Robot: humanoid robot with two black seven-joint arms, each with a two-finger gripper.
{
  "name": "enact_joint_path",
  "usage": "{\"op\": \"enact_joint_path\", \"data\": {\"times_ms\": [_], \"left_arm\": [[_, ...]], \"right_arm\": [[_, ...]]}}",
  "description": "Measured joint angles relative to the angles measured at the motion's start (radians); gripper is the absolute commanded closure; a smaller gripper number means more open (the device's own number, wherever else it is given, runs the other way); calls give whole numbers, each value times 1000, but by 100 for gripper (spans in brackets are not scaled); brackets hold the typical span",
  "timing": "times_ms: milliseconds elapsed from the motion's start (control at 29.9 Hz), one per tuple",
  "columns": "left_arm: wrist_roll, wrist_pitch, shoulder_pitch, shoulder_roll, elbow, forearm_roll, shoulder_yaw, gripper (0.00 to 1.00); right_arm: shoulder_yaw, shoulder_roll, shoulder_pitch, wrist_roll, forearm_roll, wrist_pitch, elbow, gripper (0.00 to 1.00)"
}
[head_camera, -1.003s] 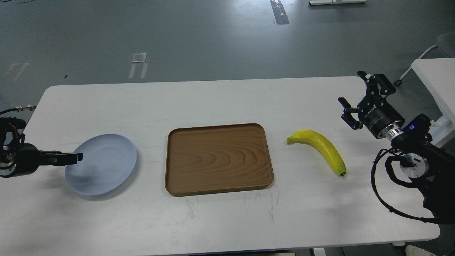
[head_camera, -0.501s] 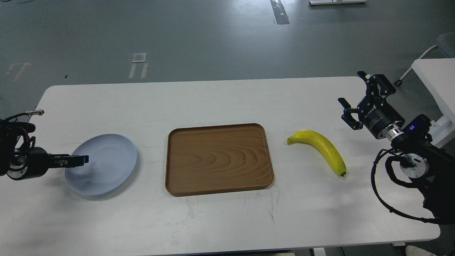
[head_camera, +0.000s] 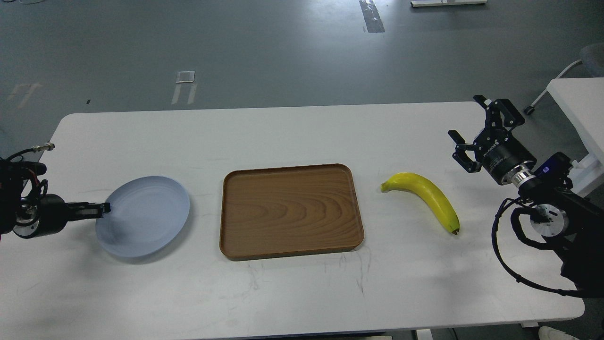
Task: Place banana on plate with both arms
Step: 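Lower the left gripper to the blue plate rim and grasp it, then lift the blue plate with the left gripper and carry it over the tray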
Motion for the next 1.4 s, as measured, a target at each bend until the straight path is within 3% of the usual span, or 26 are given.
{"op": "enact_joint_path", "data": {"times_ms": [234, 501, 702, 1103, 1404], "left_arm": [[-13, 14, -26, 0, -3, 2, 0, 100], [-38, -106, -224, 2, -11, -27, -1, 100], [-39, -120, -330, -21, -71, -57, -1, 100], [-39, -120, -454, -307, -104, -43, 121, 100], [-39, -120, -469, -514, -14, -34, 241, 100]], "right_arm": [[0, -2, 0, 0, 0, 0, 0, 0], [1, -9, 1, 0, 0, 0, 0, 0], [2, -9, 1, 0, 0, 0, 0, 0], [1, -9, 3, 0, 0, 0, -4, 0], [3, -22, 6, 0, 0, 0, -4, 0]]}}
